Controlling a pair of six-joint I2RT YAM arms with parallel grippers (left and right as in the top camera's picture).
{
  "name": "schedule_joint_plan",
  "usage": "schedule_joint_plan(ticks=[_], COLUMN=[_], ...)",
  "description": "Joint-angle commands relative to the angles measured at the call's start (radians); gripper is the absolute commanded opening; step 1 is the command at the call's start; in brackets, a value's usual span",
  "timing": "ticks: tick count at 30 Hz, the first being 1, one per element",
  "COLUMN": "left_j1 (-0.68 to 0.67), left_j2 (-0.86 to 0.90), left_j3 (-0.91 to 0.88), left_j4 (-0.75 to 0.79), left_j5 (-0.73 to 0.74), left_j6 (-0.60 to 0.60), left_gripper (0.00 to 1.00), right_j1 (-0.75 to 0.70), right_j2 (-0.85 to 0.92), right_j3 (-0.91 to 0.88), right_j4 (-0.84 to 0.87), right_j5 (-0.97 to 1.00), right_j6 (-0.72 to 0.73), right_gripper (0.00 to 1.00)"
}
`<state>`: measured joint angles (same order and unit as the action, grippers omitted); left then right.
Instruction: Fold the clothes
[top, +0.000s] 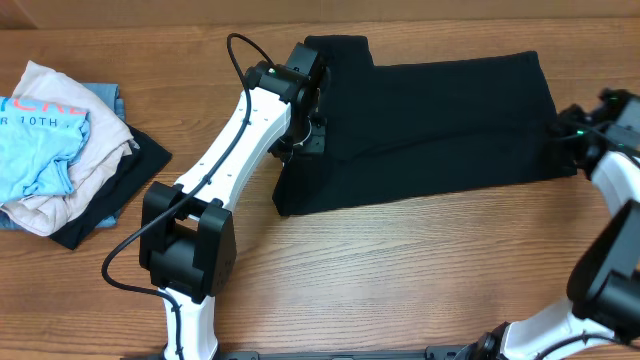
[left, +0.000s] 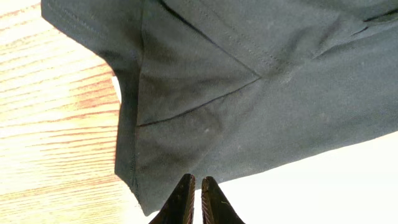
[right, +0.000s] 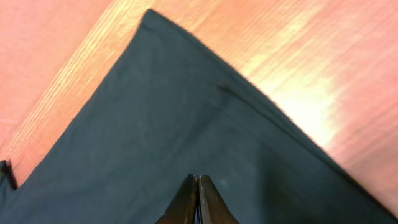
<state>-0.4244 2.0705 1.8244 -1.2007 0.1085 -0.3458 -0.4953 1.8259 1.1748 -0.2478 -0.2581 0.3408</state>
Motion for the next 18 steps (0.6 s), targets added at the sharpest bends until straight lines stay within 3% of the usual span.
schedule_joint_plan(ticks=[1,4,9,18], left_j1=[0.006,0.005,0.005,0.063], left_j2=[-0.012,0.014,0.116,0.238], left_j3=[-0.020,-0.022,-0.023,-0.023], left_j4=[0.011,0.000,-0.075,-0.130], left_j5=[0.052,0.158,0.180,0.049], left_j6=[-0.029,-0.029,-0.051,-0.044], left_gripper=[0.08,0.06,0.04,0.04], right_j1=[-0.005,-0.003,-0.003,-0.003], right_j2=[-0.030,-0.030,-0.030,-0.030], right_j3=[0.018,0.018,0.018,0.017], right_j4=[-0.110,-0.203,-0.291,-0.313], right_j5=[-0.004,-0.005,-0.004,0.059], right_j6=[0.003,0.004,0.003,-0.008], right_gripper=[0.04,0.08,0.08,0.08])
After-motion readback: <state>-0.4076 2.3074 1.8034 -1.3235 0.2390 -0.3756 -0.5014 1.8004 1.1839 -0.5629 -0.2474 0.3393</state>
